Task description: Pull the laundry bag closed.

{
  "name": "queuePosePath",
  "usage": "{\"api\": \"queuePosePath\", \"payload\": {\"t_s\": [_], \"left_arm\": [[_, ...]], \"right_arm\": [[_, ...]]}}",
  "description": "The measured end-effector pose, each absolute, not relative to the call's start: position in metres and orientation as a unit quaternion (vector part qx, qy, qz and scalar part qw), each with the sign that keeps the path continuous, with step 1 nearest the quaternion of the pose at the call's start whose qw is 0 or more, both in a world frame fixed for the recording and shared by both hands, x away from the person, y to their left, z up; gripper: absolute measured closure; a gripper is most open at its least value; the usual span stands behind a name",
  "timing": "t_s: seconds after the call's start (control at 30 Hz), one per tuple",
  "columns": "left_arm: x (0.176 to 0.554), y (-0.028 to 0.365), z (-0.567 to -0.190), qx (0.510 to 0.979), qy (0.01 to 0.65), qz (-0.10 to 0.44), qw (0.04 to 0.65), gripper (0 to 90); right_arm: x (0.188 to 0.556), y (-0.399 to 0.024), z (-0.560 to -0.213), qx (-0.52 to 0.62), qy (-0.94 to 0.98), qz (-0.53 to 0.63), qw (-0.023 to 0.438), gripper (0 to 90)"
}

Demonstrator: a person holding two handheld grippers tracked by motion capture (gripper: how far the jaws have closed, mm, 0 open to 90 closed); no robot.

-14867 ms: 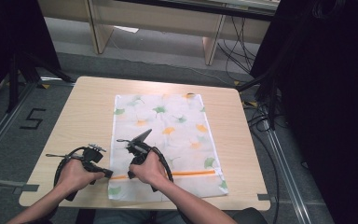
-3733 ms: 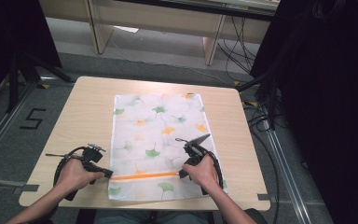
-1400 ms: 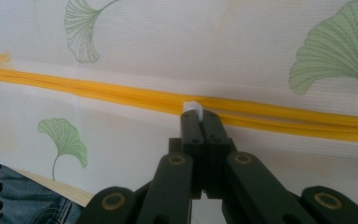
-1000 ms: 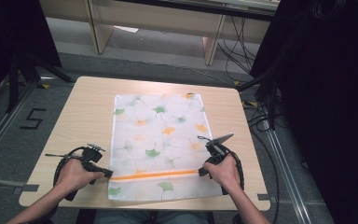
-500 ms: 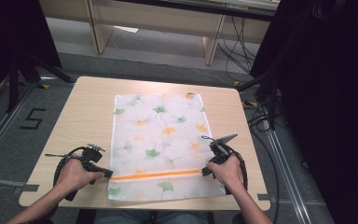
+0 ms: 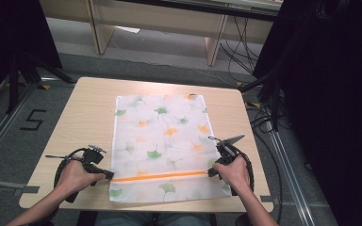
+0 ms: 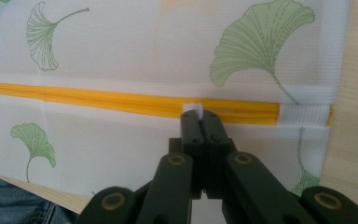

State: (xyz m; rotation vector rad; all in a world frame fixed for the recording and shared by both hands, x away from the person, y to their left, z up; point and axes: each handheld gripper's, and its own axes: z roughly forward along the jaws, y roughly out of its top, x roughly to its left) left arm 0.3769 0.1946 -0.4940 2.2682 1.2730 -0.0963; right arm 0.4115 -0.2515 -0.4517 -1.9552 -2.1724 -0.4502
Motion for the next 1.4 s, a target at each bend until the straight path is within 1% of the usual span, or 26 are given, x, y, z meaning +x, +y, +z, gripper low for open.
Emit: {"api": "queuePosePath", "payload": {"t_s": [0.07, 0.1, 0.13, 0.27, 0.3, 0.47, 0.53, 0.57, 0.8, 0.9, 0.93, 0.97, 1.03, 1.07, 1.2, 1.27, 1.37, 1.4], "left_arm": [[0.377, 0.195, -0.494, 0.84, 0.472, -0.035, 0.265, 87.8], [0.377, 0.195, -0.494, 0.84, 0.472, -0.035, 0.265, 87.8], [0.377, 0.195, -0.494, 0.84, 0.472, -0.035, 0.266, 87.8], [0.377, 0.195, -0.494, 0.84, 0.472, -0.035, 0.265, 87.8], [0.377, 0.194, -0.494, 0.839, 0.473, -0.035, 0.265, 87.8], [0.377, 0.195, -0.494, 0.84, 0.472, -0.035, 0.264, 87.8], [0.377, 0.195, -0.494, 0.84, 0.472, -0.035, 0.266, 87.8], [0.377, 0.195, -0.494, 0.84, 0.472, -0.035, 0.267, 87.8], [0.377, 0.195, -0.494, 0.84, 0.473, -0.036, 0.265, 87.8], [0.377, 0.195, -0.494, 0.84, 0.472, -0.036, 0.265, 87.7], [0.377, 0.195, -0.494, 0.84, 0.472, -0.036, 0.264, 87.8], [0.377, 0.195, -0.494, 0.841, 0.472, -0.036, 0.264, 87.7], [0.377, 0.195, -0.494, 0.841, 0.471, -0.036, 0.264, 87.8], [0.377, 0.195, -0.494, 0.84, 0.472, -0.036, 0.264, 87.8], [0.377, 0.195, -0.494, 0.84, 0.472, -0.036, 0.266, 87.8], [0.377, 0.195, -0.494, 0.841, 0.472, -0.036, 0.264, 87.8], [0.377, 0.195, -0.494, 0.84, 0.472, -0.036, 0.264, 87.8], [0.377, 0.195, -0.494, 0.84, 0.472, -0.036, 0.265, 87.8]], "right_arm": [[0.412, -0.253, -0.451, -0.657, -0.733, -0.147, 0.1, 90.0], [0.412, -0.254, -0.452, -0.659, -0.731, -0.151, 0.091, 90.0], [0.413, -0.255, -0.45, -0.661, -0.729, -0.148, 0.102, 90.0], [0.412, -0.257, -0.451, -0.658, -0.733, -0.147, 0.095, 90.0], [0.413, -0.258, -0.45, -0.665, -0.724, -0.151, 0.104, 90.0], [0.412, -0.263, -0.45, -0.664, -0.727, -0.145, 0.095, 90.0], [0.412, -0.263, -0.451, -0.671, -0.719, -0.151, 0.096, 90.0], [0.413, -0.263, -0.45, -0.672, -0.718, -0.148, 0.105, 90.0], [0.413, -0.265, -0.452, -0.668, -0.722, -0.15, 0.102, 90.0], [0.412, -0.261, -0.45, -0.698, -0.692, -0.146, 0.114, 90.0], [0.414, -0.269, -0.453, -0.669, -0.721, -0.147, 0.106, 90.0], [0.413, -0.271, -0.453, -0.674, -0.718, -0.147, 0.093, 90.0], [0.413, -0.273, -0.452, -0.672, -0.718, -0.147, 0.102, 90.0], [0.413, -0.277, -0.452, -0.675, -0.717, -0.147, 0.091, 90.0], [0.413, -0.281, -0.452, -0.681, -0.711, -0.151, 0.088, 90.0], [0.414, -0.285, -0.452, -0.681, -0.712, -0.142, 0.095, 90.0], [0.414, -0.288, -0.453, -0.69, -0.703, -0.151, 0.084, 90.0], [0.413, -0.285, -0.452, -0.715, -0.675, -0.153, 0.096, 90.0]]}}
